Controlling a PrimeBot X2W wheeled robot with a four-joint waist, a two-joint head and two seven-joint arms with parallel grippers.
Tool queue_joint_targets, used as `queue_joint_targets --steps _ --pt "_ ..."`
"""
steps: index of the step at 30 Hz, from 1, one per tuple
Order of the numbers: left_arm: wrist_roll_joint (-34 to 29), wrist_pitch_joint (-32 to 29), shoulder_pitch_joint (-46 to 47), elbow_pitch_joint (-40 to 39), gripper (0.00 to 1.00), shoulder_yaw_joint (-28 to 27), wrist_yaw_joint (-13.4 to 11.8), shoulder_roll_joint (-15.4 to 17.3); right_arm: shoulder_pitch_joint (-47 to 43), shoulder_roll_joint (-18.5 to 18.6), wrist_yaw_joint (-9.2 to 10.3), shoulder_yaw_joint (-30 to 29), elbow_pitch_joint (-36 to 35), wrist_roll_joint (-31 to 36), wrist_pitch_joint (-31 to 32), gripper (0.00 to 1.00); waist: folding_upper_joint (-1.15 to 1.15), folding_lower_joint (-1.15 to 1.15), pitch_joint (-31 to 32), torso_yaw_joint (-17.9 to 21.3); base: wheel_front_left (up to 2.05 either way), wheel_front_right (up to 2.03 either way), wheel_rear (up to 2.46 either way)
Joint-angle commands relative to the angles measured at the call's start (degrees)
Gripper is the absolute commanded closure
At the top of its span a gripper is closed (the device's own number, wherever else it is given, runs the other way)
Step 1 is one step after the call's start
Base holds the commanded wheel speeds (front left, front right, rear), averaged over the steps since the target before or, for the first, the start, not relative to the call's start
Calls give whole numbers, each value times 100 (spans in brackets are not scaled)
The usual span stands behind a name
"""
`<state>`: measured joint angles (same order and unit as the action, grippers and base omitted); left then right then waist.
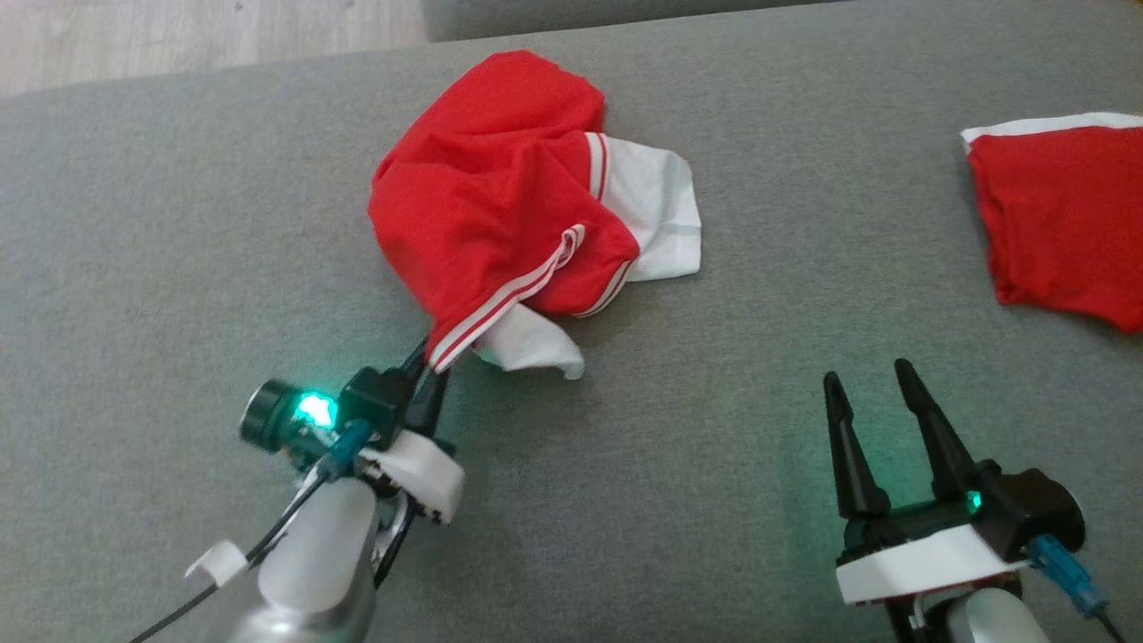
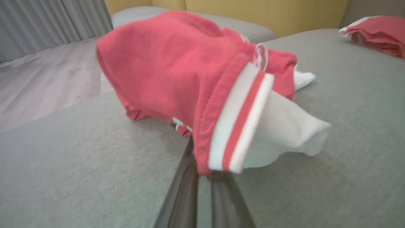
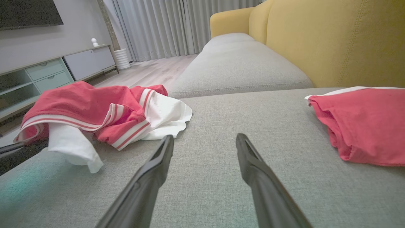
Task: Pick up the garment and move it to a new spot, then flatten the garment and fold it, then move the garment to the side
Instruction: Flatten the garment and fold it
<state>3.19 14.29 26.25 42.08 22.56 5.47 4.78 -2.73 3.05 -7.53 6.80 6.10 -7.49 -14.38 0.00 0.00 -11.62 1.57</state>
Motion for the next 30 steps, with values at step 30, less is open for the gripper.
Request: queue_joint_targets --steps 30 --pt "2540 -419 4073 -368 100 1684 202 932 -118 -16 4 314 -225 -195 -62 0 0 0 707 296 0 0 0"
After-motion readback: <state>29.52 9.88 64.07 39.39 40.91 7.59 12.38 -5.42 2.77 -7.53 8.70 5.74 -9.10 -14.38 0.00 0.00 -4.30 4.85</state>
